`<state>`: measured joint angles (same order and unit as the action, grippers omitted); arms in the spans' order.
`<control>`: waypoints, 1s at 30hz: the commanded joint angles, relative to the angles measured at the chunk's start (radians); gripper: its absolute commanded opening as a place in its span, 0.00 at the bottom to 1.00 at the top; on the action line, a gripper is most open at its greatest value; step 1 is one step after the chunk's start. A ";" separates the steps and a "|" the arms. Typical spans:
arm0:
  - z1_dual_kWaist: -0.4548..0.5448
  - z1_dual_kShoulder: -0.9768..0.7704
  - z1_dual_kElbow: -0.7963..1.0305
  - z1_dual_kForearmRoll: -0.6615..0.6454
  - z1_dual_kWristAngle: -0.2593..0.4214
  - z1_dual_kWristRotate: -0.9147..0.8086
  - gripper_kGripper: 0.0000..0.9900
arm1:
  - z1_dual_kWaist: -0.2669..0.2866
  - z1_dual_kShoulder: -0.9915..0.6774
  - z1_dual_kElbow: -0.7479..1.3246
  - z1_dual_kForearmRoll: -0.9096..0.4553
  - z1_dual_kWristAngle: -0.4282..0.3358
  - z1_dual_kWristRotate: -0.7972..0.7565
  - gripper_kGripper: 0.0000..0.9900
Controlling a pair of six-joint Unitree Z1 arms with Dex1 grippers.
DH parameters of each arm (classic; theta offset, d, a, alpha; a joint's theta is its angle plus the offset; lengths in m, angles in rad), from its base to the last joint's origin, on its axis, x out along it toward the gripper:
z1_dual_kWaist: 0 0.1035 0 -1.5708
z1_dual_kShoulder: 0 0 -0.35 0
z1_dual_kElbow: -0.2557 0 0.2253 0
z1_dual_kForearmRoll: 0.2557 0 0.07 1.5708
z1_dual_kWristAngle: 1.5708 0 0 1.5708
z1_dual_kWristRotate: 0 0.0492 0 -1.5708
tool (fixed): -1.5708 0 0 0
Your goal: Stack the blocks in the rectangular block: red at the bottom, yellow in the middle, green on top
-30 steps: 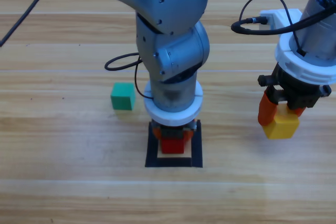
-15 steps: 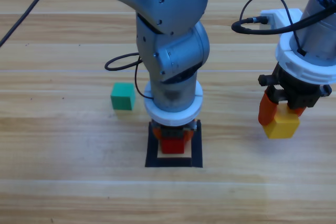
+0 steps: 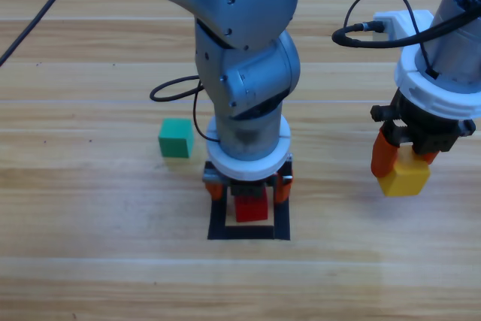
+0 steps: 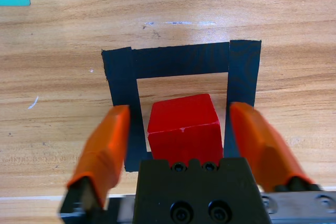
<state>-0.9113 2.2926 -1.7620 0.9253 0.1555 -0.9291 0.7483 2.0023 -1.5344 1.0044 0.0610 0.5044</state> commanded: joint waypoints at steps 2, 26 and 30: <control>-0.011 -0.042 -0.099 0.049 0.039 -0.001 0.90 | -0.018 0.039 -0.021 0.033 -0.055 0.040 0.00; 0.327 -0.677 0.213 0.213 0.004 0.289 0.93 | 0.224 0.371 -0.569 0.281 -0.070 0.187 0.00; 0.351 -0.690 0.260 0.195 -0.014 0.317 0.93 | 0.247 0.423 -0.670 0.312 -0.070 0.194 0.00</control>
<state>-0.6128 1.6212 -1.5549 1.1319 0.1653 -0.6386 0.9335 2.3071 -2.1259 1.2781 -0.0170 0.6829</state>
